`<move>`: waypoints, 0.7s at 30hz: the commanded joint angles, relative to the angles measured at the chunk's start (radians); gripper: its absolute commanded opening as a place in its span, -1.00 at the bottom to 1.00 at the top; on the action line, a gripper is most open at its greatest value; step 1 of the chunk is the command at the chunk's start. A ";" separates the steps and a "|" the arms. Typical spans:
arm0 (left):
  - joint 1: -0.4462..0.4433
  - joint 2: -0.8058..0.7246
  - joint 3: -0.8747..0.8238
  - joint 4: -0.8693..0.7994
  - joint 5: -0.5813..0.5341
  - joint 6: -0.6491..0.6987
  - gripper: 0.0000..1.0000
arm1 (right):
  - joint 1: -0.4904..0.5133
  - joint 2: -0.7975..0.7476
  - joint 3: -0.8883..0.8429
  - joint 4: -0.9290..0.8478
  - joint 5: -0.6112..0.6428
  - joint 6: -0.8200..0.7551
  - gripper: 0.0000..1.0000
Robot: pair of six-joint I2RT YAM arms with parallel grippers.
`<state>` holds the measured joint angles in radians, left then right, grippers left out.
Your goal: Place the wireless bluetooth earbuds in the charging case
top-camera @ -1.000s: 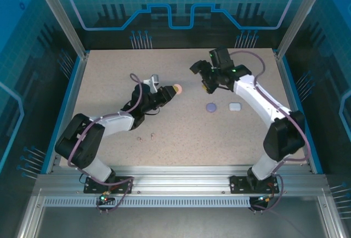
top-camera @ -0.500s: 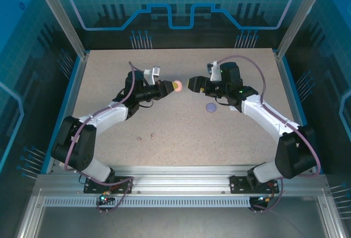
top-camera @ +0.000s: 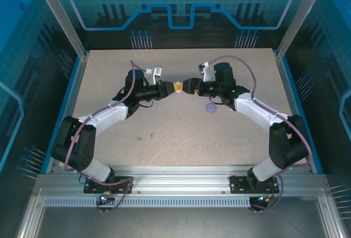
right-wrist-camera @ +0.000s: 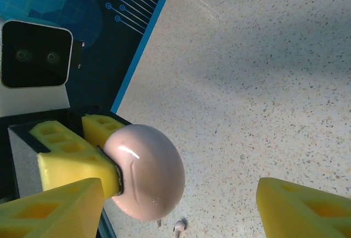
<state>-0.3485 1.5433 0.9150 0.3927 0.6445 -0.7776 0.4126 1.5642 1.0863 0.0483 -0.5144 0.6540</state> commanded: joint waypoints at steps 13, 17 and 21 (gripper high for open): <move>0.008 -0.083 0.055 0.017 0.044 0.009 -1.00 | -0.058 0.045 -0.078 0.064 0.031 0.062 0.29; 0.008 -0.088 0.061 0.012 0.043 0.011 -1.00 | -0.061 0.036 -0.082 0.053 0.022 0.062 0.26; 0.008 -0.084 0.061 0.009 0.040 0.014 -1.00 | -0.065 -0.034 -0.102 0.044 0.005 0.054 0.26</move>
<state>-0.3424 1.4780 0.9478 0.3920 0.6605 -0.7788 0.3588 1.5929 0.9997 0.0971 -0.4900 0.7071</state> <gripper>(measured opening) 0.204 0.631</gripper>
